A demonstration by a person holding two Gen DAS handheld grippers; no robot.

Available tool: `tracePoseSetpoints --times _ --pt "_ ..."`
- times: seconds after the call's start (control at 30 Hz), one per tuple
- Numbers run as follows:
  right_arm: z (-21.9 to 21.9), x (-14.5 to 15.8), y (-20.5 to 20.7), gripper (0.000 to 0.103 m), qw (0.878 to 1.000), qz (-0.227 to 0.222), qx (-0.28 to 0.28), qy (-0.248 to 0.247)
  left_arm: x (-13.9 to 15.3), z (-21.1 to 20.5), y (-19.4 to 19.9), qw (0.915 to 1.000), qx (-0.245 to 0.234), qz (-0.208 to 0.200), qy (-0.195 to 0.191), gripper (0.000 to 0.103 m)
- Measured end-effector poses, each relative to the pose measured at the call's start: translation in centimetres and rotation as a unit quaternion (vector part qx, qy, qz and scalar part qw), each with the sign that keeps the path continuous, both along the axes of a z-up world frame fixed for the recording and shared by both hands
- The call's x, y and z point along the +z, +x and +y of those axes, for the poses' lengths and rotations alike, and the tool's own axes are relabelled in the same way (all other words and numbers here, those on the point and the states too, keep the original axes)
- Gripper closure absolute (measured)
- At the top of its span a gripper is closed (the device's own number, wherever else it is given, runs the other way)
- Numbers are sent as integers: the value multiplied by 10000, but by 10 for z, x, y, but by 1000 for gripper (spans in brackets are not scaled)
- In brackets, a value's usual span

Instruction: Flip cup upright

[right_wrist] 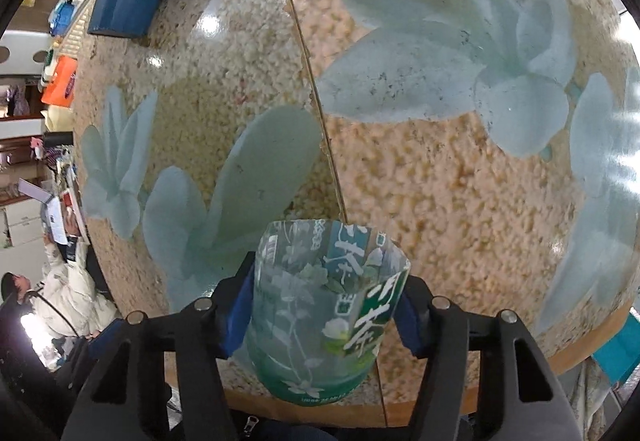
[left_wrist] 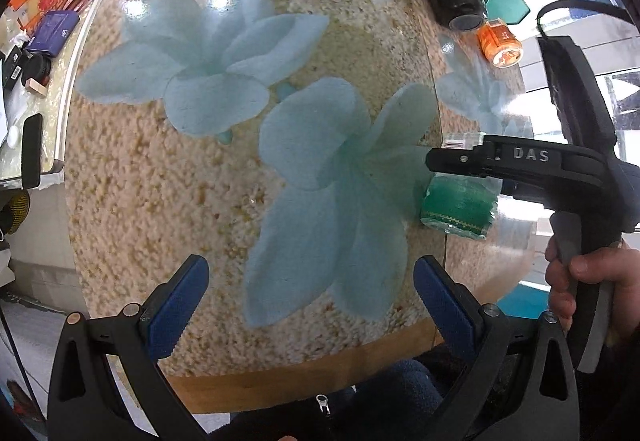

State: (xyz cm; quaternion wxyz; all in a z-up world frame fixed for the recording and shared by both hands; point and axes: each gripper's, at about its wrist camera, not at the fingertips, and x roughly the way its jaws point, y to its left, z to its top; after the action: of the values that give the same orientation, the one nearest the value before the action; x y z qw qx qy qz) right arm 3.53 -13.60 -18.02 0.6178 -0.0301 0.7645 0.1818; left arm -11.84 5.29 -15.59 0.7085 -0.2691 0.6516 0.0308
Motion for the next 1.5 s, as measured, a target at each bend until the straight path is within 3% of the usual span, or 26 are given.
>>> tracePoseSetpoints --times 0.17,0.33,0.47,0.57,0.7,0.9,1.03,1.27,1.33,1.37,1.4,1.5 --pt "-11 24 12 46 9988 -345 9 350 3 3 1 10000 21 -22 -3 0" --pt "-5 56 21 46 9869 -1436 582 459 8 4 7 9999 23 -117 71 0" --pt "-2 67 18 46 9621 -2429 1172 409 10 4 11 9997 11 -215 126 0" --pt "-6 67 6 46 9342 -3181 1534 499 9 2 12 9995 -7 -269 144 0" --pt "-8 52 -15 46 9094 -3701 1747 747 2 -5 11 9995 -101 -217 216 0" --pt "-4 31 -39 45 8859 -4166 1761 1030 -14 -14 6 9990 -249 -32 377 0" --pt "-15 24 -44 44 8824 -4255 1626 1179 -19 -23 3 9985 -306 -6 453 0" --pt "-18 16 -46 42 8959 -4003 1525 1177 -24 -39 -3 9979 -377 50 520 0" --pt "-19 18 -47 31 8996 -3932 1480 1191 -23 -41 -1 9978 -387 28 541 0" --pt "-20 20 -47 17 9025 -3869 1451 1215 -23 -41 -2 9977 -390 18 548 0" --pt "-21 23 -46 10 9049 -3812 1391 1287 -22 -41 -6 9977 -394 1 556 0" --pt "-23 34 -45 3 9087 -3723 1305 1366 -16 -43 -7 9971 -386 -94 649 0"
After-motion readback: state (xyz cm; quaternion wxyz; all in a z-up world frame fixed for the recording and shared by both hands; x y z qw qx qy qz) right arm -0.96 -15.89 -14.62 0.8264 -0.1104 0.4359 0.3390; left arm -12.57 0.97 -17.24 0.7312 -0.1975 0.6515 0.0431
